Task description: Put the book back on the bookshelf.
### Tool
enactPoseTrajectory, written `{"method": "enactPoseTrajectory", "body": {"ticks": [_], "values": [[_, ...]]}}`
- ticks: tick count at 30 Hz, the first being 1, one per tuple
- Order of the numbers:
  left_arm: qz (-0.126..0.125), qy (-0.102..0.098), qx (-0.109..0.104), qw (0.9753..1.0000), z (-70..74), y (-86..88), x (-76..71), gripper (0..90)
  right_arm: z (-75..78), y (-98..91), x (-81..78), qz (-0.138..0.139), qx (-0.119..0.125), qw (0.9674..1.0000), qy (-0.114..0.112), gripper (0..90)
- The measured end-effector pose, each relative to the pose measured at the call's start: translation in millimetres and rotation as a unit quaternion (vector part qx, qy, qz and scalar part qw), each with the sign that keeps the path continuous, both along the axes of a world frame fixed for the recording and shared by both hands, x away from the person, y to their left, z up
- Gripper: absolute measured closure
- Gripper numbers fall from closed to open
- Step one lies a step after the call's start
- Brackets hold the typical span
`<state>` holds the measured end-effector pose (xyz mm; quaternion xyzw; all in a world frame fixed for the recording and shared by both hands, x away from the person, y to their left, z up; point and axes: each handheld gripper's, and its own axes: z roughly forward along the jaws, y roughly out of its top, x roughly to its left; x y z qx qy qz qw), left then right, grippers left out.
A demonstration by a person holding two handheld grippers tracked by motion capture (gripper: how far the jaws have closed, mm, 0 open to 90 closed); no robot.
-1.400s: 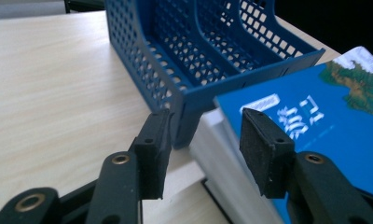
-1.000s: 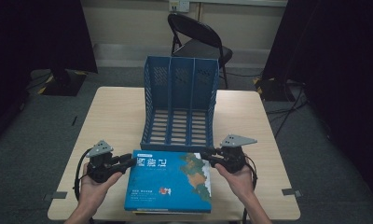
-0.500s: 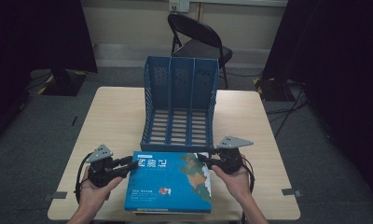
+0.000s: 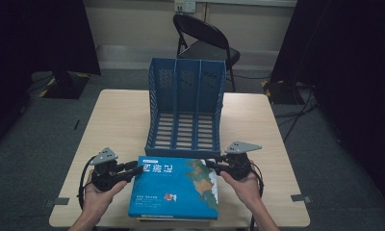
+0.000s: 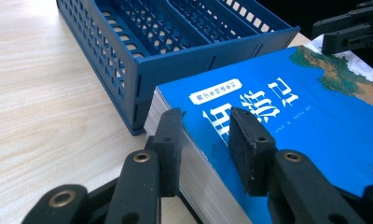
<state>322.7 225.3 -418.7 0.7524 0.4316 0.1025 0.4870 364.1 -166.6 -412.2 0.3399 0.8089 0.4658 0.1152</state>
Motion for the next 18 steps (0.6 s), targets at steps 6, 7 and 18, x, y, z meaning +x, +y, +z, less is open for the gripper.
{"method": "enactPoseTrajectory", "body": {"ticks": [6, 7, 18], "values": [[-0.004, 0.002, -0.007, 1.0, -1.0, -4.4, 5.0, 65.8, 1.2, -5.8, -11.3, -0.002, -0.003, 1.0, 0.003, 64.9], [-0.003, 0.001, -0.007, 1.0, -1.2, -5.4, 5.8, 65.8, 1.0, -7.0, -13.3, -0.001, -0.003, 1.0, 0.002, 64.9], [-0.032, 0.005, 0.011, 0.9994, 2.1, -11.8, -4.2, 59.7, 2.2, -17.7, -38.7, 0.011, -0.008, 0.9999, 0.002, 64.6]]}}
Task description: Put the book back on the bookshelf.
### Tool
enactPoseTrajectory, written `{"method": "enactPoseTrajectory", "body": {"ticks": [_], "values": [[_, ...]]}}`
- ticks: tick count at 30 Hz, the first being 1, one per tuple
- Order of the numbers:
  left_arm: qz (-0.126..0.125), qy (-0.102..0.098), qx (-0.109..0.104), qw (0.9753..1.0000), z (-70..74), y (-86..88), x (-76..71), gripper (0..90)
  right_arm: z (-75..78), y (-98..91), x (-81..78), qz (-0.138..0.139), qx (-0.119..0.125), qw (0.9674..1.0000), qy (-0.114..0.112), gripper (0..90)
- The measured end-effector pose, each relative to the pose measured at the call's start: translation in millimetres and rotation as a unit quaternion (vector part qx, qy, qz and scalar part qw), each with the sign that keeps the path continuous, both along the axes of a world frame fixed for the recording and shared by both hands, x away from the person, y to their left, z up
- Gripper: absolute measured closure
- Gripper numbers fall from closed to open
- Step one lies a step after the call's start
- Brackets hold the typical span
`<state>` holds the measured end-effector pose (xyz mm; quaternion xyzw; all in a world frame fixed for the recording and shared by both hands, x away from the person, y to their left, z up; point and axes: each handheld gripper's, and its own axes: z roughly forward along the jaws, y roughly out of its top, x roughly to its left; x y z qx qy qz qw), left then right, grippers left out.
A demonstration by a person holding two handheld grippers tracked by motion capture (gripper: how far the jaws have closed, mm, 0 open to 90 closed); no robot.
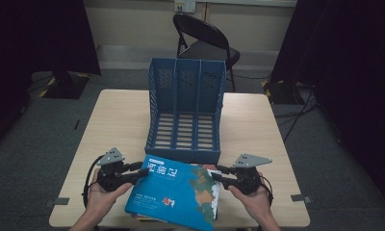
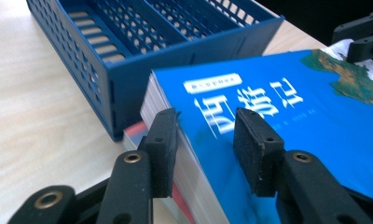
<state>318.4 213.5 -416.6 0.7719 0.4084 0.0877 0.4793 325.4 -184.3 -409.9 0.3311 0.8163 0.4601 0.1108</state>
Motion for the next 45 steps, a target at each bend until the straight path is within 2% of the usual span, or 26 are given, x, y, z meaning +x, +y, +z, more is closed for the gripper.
{"method": "enactPoseTrajectory", "body": {"ticks": [2, 5, 12, 20, 22, 26, 29, 30, 34, 37, 38, 39, 42, 45], "values": [[-0.003, 0.004, -0.004, 1.0, -0.9, 3.1, -6.0, 59.7, 2.2, 1.7, 1.1, 0.005, -0.008, 1.0, -0.002, 63.9], [0.004, 0.008, -0.006, 0.9999, -0.6, 3.3, -8.6, 62.1, 2.3, 2.8, 6.0, 0.013, -0.002, 0.9999, 0.003, 61.7], [-0.007, 0.015, -0.011, 0.9998, -1.8, 5.0, -2.6, 62.5, -2.9, 8.4, 12.4, 0.021, 0.017, 0.9996, 0.012, 61.4], [-0.016, 0.02, -0.007, 0.9996, -0.4, -8.0, 13.4, 64.3, -5.1, -5.5, -8.6, 0.018, 0.026, 0.9994, 0.016, 64.5], [-0.028, 0.02, 0.004, 0.9994, 1.7, -14.7, 19.9, 64.4, -5.1, -7.9, -15.0, 0.016, 0.024, 0.9995, 0.013, 64.8], [-0.04, 0.019, 0.013, 0.9989, 3.5, -22.0, 28.0, 64.6, -4.2, -10.2, -27.0, 0.013, 0.016, 0.9998, 0.006, 64.8], [-0.031, 0.009, 0.012, 0.9994, 2.2, -24.2, 26.7, 64.6, -3.1, -10.4, -32.2, 0.02, 0.008, 0.9997, -0.011, 62.1], [-0.03, 0.008, 0.009, 0.9995, 1.6, -23.8, 26.3, 64.6, -2.4, -9.9, -31.6, 0.025, 0.008, 0.9996, -0.008, 59.4], [-0.024, 0.006, -0.003, 0.9997, -0.5, -22.8, 24.1, 64.5, 4.7, -1.7, -20.7, 0.037, 0.015, 0.9992, -0.001, 57.7], [-0.025, 0.005, 0.002, 0.9997, 0.3, -20.8, 20.7, 64.7, 13.9, 8.5, -7.8, 0.048, 0.023, 0.9985, -0.014, 59.6], [-0.025, 0.005, 0.002, 0.9997, 0.3, -20.8, 20.7, 64.7, 13.9, 8.5, -7.8, 0.048, 0.023, 0.9985, -0.014, 59.6], [-0.021, 0.001, -0.001, 0.9998, -0.5, -18.5, 15.2, 65.2, 17.0, 17.1, 4.1, 0.059, 0.028, 0.9978, -0.015, 60.4], [-0.016, 0.0, 0.0, 0.9999, -0.6, -12.8, 3.5, 65.3, 15.8, 26.0, 12.8, 0.073, 0.013, 0.9972, -0.007, 60.7], [-0.02, 0.004, -0.009, 0.9998, -1.9, -4.6, -6.5, 65.2, 11.1, 30.7, 16.4, 0.082, 0.009, 0.9966, 0.005, 61.5]]}}
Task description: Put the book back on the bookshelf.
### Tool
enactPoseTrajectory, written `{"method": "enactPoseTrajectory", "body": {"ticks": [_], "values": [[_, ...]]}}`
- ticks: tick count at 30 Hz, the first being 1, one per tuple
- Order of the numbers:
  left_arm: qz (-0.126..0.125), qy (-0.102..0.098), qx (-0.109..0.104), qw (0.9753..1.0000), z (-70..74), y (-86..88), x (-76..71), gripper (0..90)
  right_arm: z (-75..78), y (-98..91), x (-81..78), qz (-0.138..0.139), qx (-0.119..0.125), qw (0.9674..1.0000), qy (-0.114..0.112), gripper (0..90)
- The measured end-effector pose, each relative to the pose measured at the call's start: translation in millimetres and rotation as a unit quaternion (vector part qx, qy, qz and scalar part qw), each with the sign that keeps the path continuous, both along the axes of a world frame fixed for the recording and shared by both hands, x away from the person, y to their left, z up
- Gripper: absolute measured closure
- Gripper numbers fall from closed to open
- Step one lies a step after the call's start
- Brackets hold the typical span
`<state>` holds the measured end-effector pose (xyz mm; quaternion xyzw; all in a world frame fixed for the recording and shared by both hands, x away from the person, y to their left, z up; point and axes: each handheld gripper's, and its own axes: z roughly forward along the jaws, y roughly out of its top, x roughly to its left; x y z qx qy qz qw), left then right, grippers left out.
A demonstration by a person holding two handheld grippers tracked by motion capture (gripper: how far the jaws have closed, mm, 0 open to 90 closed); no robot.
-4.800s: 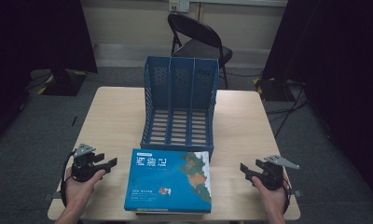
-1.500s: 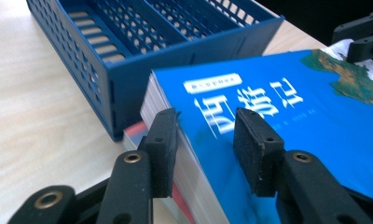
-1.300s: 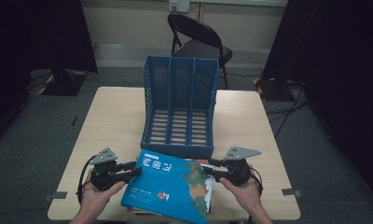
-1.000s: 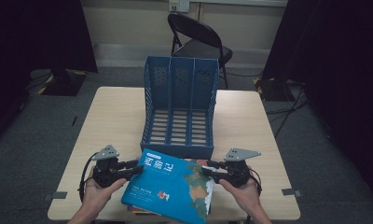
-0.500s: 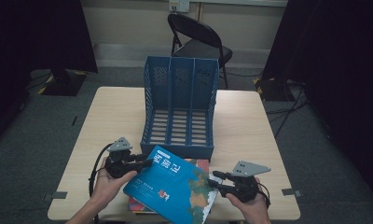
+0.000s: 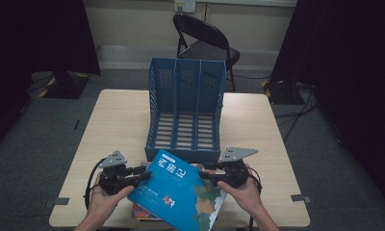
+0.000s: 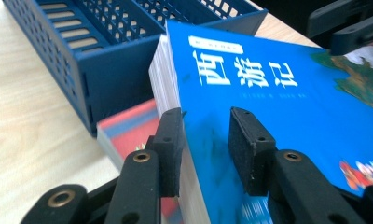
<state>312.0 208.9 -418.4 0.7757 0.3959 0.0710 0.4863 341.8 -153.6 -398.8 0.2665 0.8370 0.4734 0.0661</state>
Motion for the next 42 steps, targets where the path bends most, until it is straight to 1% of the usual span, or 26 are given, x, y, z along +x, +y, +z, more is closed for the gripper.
{"method": "enactPoseTrajectory", "body": {"ticks": [1, 3, 5, 7, 9, 11, 12, 14, 15, 16, 17, 19, 20, 22, 25, 27, 29, 30, 31, 32, 33, 35, 37, 39, 42], "values": [[-0.004, -0.002, -0.002, 1.0, -0.8, 3.0, -3.3, 65.0, -2.3, 0.6, 0.3, 0.001, -0.003, 1.0, 0.004, 62.0], [-0.007, 0.0, -0.004, 1.0, -1.1, 9.0, -11.0, 63.7, -7.2, 0.6, 0.6, 0.0, -0.01, 0.9999, 0.012, 62.8], [-0.009, -0.002, -0.008, 0.9999, -2.2, 16.6, -22.2, 61.4, -10.5, -1.5, 0.9, 0.002, -0.003, 0.9998, 0.02, 63.4], [-0.011, 0.0, -0.014, 0.9998, -4.1, 22.7, -31.3, 60.9, -10.7, -1.8, 0.4, -0.001, -0.004, 0.9997, 0.023, 64.1], [-0.008, 0.011, -0.021, 0.9997, -3.9, 26.7, -38.8, 60.7, -10.3, -0.3, -0.9, -0.006, -0.009, 0.9997, 0.02, 64.6], [-0.016, 0.004, -0.013, 0.9998, -3.7, 29.1, -45.7, 59.6, -10.2, 0.2, -1.9, -0.008, -0.011, 0.9997, 0.018, 64.8], [-0.017, 0.007, -0.019, 0.9996, -5.0, 31.4, -50.8, 59.1, -10.5, 0.1, -2.0, -0.008, -0.009, 0.9997, 0.02, 64.9], [-0.021, 0.006, -0.025, 0.9994, -7.1, 36.5, -56.9, 57.4, -11.7, -1.0, -2.0, -0.01, -0.004, 0.9997, 0.023, 64.9], [-0.025, 0.008, -0.02, 0.9995, -8.2, 37.4, -57.9, 57.7, -12.0, -1.2, -1.7, -0.01, -0.002, 0.9996, 0.025, 64.9], [-0.028, 0.006, -0.019, 0.9994, -10.8, 37.3, -58.4, 56.9, -12.2, -1.2, -1.4, -0.01, -0.001, 0.9996, 0.025, 65.0], [-0.026, 0.005, -0.019, 0.9995, -11.2, 37.3, -58.7, 56.8, -12.3, -1.3, -1.3, -0.009, -0.001, 0.9996, 0.025, 65.6], [-0.027, 0.001, -0.012, 0.9996, -10.5, 36.7, -59.6, 57.2, -12.1, -1.2, -1.6, -0.006, -0.001, 0.9996, 0.026, 68.8], [-0.025, -0.002, -0.01, 0.9996, -10.4, 36.1, -60.3, 57.3, -11.9, -0.9, -1.9, -0.004, -0.002, 0.9997, 0.025, 69.0], [-0.024, -0.005, -0.01, 0.9996, -11.0, 35.8, -60.8, 57.5, -10.9, 0.4, -3.8, -0.002, -0.01, 0.9998, 0.017, 68.7], [-0.022, -0.005, -0.009, 0.9997, -10.8, 35.3, -59.9, 57.7, -10.0, 1.1, -5.4, -0.002, -0.018, 0.9998, 0.011, 68.7], [-0.017, -0.012, -0.001, 0.9998, -10.1, 34.0, -58.7, 58.1, -9.5, 0.6, -7.8, -0.004, -0.021, 0.9997, 0.008, 68.5], [-0.001, -0.007, -0.008, 0.9999, -10.4, 32.2, -56.7, 58.2, -9.4, -1.5, -9.9, -0.004, -0.022, 0.9997, 0.009, 68.5], [0.001, -0.012, -0.005, 0.9999, -10.4, 31.0, -55.4, 58.3, -9.2, -2.9, -10.8, -0.003, -0.023, 0.9997, 0.009, 68.5], [0.0, -0.016, -0.003, 0.9999, -10.3, 30.4, -53.7, 58.6, -9.1, -4.3, -11.5, -0.003, -0.022, 0.9997, 0.011, 68.4], [-0.002, -0.012, -0.004, 0.9999, -10.1, 30.9, -50.1, 58.6, -9.4, -5.6, -12.5, -0.004, -0.021, 0.9997, 0.012, 68.4], [-0.001, -0.008, -0.009, 0.9999, -10.6, 30.9, -47.7, 58.4, -9.6, -7.0, -14.2, -0.005, -0.021, 0.9997, 0.011, 68.3], [-0.003, -0.012, -0.009, 0.9999, -10.8, 30.3, -44.4, 58.4, -9.5, -8.2, -16.6, -0.008, -0.021, 0.9997, 0.011, 68.3], [0.0, -0.01, -0.008, 0.9999, -10.1, 28.6, -40.5, 58.4, -9.5, -9.7, -19.6, -0.011, -0.022, 0.9997, 0.009, 68.2], [0.001, -0.014, -0.003, 0.9999, -9.9, 27.6, -37.8, 58.7, -10.1, -11.6, -22.7, -0.015, -0.019, 0.9997, 0.008, 68.0], [0.012, -0.013, 0.006, 0.9998, -7.4, 22.5, -31.0, 59.9, -11.1, -15.4, -27.0, -0.021, -0.013, 0.9996, 0.015, 67.5]]}}
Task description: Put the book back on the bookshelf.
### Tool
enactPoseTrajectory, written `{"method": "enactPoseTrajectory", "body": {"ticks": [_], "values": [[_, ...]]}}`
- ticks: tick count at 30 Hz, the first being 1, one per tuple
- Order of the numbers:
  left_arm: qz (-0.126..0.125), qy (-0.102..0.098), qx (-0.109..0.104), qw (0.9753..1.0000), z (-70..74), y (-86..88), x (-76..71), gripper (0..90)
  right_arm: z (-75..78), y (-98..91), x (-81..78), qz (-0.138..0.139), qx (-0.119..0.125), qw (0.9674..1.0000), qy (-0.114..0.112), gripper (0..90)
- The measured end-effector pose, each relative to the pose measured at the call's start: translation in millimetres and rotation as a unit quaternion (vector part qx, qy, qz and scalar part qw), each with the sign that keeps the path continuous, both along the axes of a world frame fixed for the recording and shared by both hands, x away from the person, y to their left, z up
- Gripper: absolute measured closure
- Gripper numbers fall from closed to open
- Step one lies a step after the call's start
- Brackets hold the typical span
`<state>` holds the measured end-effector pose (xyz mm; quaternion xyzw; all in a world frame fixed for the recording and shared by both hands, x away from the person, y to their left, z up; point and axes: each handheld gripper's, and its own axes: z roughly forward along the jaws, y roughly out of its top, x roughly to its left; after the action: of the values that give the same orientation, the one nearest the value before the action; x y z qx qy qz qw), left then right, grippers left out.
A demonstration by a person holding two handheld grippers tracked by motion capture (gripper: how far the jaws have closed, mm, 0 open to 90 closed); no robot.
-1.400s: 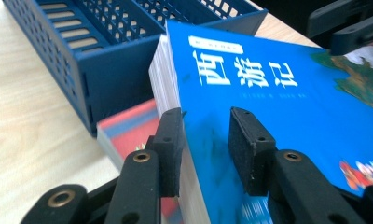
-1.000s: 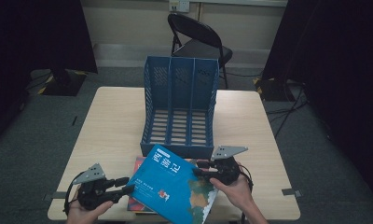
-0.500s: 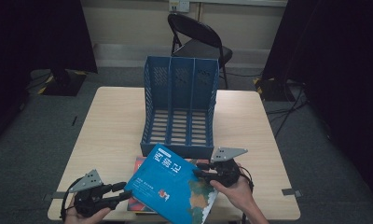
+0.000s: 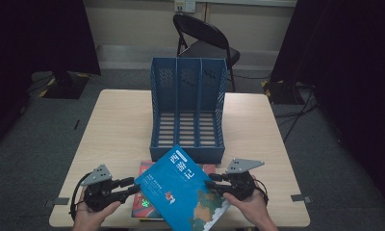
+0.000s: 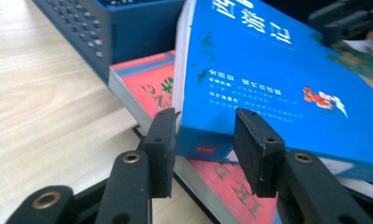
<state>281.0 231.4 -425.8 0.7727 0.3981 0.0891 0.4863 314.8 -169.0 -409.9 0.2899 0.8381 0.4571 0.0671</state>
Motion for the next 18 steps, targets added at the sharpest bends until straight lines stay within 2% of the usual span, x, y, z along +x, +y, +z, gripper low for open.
{"method": "enactPoseTrajectory", "body": {"ticks": [2, 5, 14, 18], "values": [[0.003, -0.01, 0.006, 0.9999, 0.1, -2.1, 0.9, 61.0, -1.1, -2.8, -2.8, -0.002, 0.007, 1.0, 0.003, 67.1], [0.0, 0.007, -0.005, 1.0, -0.2, -0.3, 5.6, 61.1, -0.9, -3.5, -6.3, -0.004, 0.005, 1.0, 0.0, 66.9], [-0.004, 0.018, -0.017, 0.9997, -1.3, 1.0, 11.3, 61.6, 1.2, -2.1, -13.4, -0.007, -0.008, 0.9999, -0.007, 66.1], [-0.004, 0.023, -0.024, 0.9994, -2.4, 1.5, 13.7, 62.8, 0.8, -3.3, -18.2, -0.004, -0.005, 1.0, -0.003, 65.1]]}}
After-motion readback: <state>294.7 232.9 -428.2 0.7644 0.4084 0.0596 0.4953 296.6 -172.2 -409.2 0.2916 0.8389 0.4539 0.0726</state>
